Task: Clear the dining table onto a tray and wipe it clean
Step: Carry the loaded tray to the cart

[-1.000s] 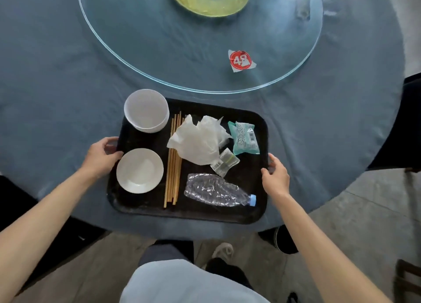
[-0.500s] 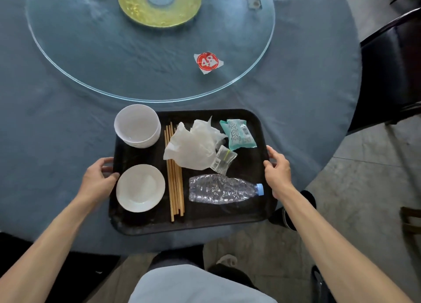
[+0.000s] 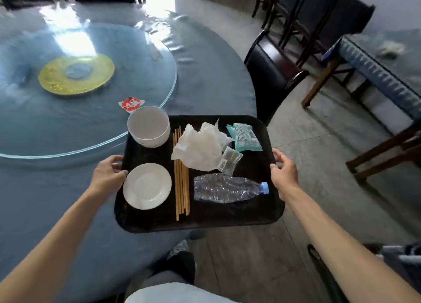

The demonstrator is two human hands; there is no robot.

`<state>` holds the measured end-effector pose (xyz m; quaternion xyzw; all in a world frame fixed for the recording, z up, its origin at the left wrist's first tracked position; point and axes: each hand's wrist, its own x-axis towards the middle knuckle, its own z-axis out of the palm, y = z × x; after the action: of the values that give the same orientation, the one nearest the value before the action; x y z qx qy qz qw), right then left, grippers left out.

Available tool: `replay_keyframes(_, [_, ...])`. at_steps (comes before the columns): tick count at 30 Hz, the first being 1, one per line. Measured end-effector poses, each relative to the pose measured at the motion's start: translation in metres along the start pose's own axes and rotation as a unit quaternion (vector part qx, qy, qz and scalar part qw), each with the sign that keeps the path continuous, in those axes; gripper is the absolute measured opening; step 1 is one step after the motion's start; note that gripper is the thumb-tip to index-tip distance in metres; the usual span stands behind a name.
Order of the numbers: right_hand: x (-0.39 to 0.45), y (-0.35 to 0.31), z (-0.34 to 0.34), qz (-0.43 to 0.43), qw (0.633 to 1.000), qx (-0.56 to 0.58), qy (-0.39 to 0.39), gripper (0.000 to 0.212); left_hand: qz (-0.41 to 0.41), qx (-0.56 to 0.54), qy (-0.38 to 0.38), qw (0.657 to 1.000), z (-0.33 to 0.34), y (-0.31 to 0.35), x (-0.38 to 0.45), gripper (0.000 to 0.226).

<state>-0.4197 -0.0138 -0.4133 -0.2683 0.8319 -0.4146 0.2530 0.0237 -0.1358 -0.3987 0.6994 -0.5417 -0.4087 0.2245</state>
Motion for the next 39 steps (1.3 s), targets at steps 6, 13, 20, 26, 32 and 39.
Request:
replay_keyframes(6, [-0.018,0.028,-0.139,0.027,0.995,0.024,0.098,0.059,0.072,0.020,-0.080,0.994,0.075,0.095,-0.029,0.044])
replay_keyframes(13, [-0.057,0.077,-0.301,0.069,0.975,0.048,0.206,0.061,0.157,0.042,-0.180,0.970,0.181,0.204,-0.093,0.047])
replay_keyframes(20, [-0.115,0.139,-0.435,0.133,0.937,0.092,0.310,0.061,0.264,0.079,-0.264,0.924,0.291,0.301,-0.177,0.041])
replay_keyframes(26, [-0.162,0.198,-0.525,0.193,0.890,0.110,0.398,0.058,0.343,0.103,-0.361,0.861,0.395,0.371,-0.257,0.031])
replay_keyframes(32, [-0.192,0.246,-0.597,0.257,0.809,0.206,0.486,0.041,0.387,0.156,-0.438,0.796,0.505,0.421,-0.333,0.032])
replay_keyframes(39, [-0.186,0.297,-0.676,0.281,0.751,0.302,0.516,0.051,0.373,0.181,-0.487,0.769,0.656,0.470,-0.400,0.030])
